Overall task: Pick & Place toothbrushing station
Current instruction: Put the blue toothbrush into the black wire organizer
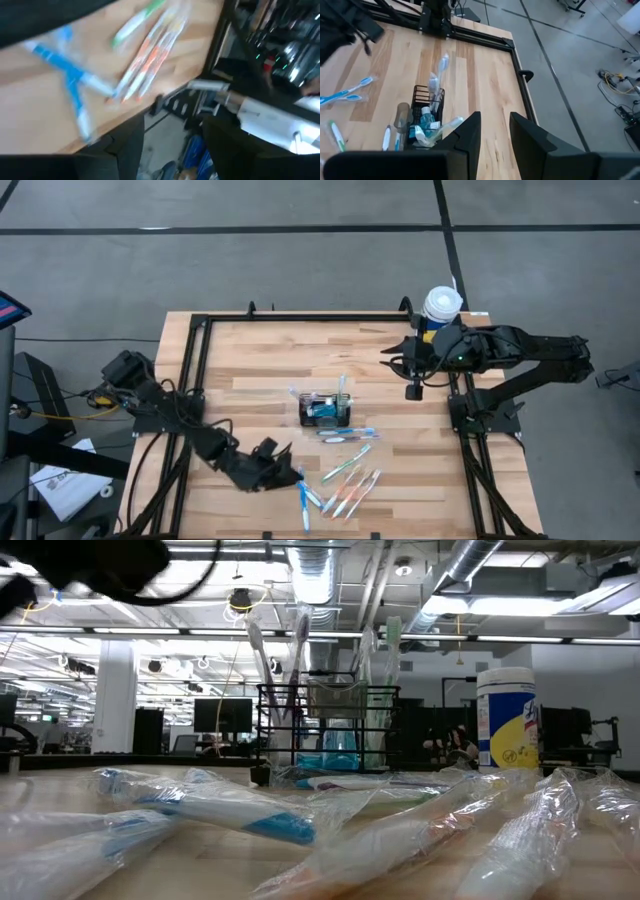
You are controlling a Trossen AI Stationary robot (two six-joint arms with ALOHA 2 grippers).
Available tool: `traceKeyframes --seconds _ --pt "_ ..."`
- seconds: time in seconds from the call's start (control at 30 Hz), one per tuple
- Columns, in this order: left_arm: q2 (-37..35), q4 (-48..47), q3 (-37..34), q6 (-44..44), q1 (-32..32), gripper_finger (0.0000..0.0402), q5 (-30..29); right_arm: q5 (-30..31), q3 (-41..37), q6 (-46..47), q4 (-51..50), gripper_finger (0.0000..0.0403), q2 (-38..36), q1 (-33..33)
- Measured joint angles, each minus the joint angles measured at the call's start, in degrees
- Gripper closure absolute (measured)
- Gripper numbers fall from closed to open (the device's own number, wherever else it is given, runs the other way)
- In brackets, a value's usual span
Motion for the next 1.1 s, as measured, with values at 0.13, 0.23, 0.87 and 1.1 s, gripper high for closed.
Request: traceKeyframes --seconds 0.13,0.23,0.87,1.1 --pt "0.46 -3.01 0.0 -0.09 1.83 0.0196 1.1 -0.15 0.0 0.79 -0.37 0.031 0.0 0.0" --pt "1.23 -4.18 0.02 -0.73 3.36 0.0193 1.63 -0.16 0.0 0.88 -0.46 0.031 0.0 0.0" --pt "9.05 -2.31 0.0 -4.04 3.98 0.0192 9.44 -1.49 0.0 9.43 -0.16 0.031 0.02 4.47" --pt "8.48 -4.11 0.31 -3.98 2.29 0.0192 9.12 -1.49 0.0 13.12 1.3 0.031 0.02 7.77"
